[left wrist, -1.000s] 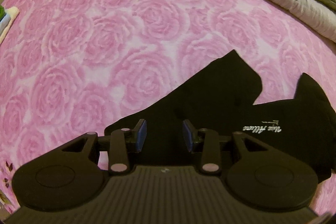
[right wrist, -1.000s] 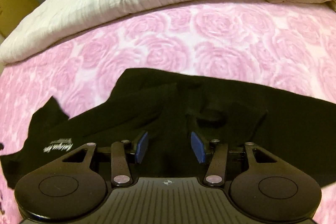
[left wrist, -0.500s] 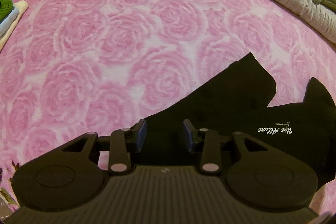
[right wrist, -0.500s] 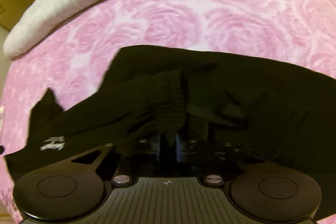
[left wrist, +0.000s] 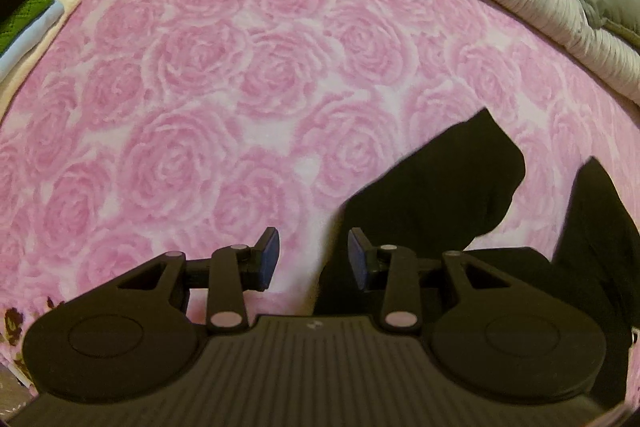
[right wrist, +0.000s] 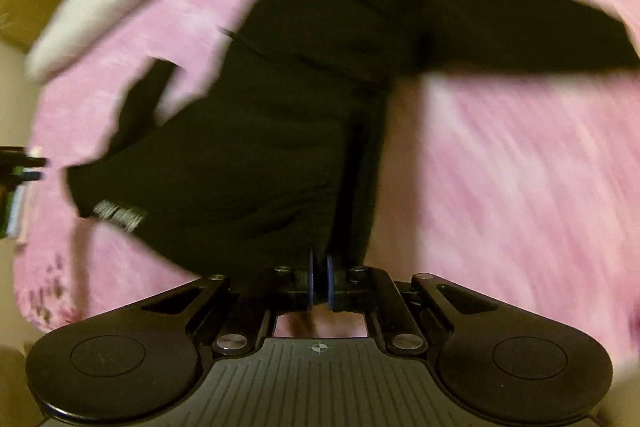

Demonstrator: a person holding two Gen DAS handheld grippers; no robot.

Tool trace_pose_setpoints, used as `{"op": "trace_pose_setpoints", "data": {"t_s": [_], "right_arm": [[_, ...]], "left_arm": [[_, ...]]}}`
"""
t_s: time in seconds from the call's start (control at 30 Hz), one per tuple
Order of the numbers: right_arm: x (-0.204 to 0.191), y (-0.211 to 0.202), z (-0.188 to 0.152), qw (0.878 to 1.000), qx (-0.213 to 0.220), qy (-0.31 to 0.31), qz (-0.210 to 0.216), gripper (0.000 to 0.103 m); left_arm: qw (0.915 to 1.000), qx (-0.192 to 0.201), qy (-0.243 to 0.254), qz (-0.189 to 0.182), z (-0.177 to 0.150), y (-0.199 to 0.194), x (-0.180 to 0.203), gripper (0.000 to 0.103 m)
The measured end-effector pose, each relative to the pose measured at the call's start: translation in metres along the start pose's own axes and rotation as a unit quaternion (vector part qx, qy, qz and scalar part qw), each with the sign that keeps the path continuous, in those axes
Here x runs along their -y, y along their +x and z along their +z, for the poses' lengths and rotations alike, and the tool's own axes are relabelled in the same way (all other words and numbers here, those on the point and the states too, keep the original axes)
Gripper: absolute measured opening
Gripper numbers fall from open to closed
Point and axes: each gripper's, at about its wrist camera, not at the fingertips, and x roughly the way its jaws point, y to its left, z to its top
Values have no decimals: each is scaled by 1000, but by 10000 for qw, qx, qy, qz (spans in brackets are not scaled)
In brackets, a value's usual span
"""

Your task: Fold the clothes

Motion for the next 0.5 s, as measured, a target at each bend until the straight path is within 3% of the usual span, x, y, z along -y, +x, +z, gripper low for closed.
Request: {"op": "trace_pose_setpoints", "data": {"t_s": [0.1,0.37,0.5], "right_arm": [[9,12,-27,9986,-159,428,-273,5],[9,21,-44,9945,109,911,-514,5],[12,21,-47,9913,223,1169,-556,5]], "left_arm": [[9996,-122,220,-154,3,11,8,33],[9931,-400,981,-495,33,73,59,43],[9886,-664,1210,-608,51,115,81,43]]}}
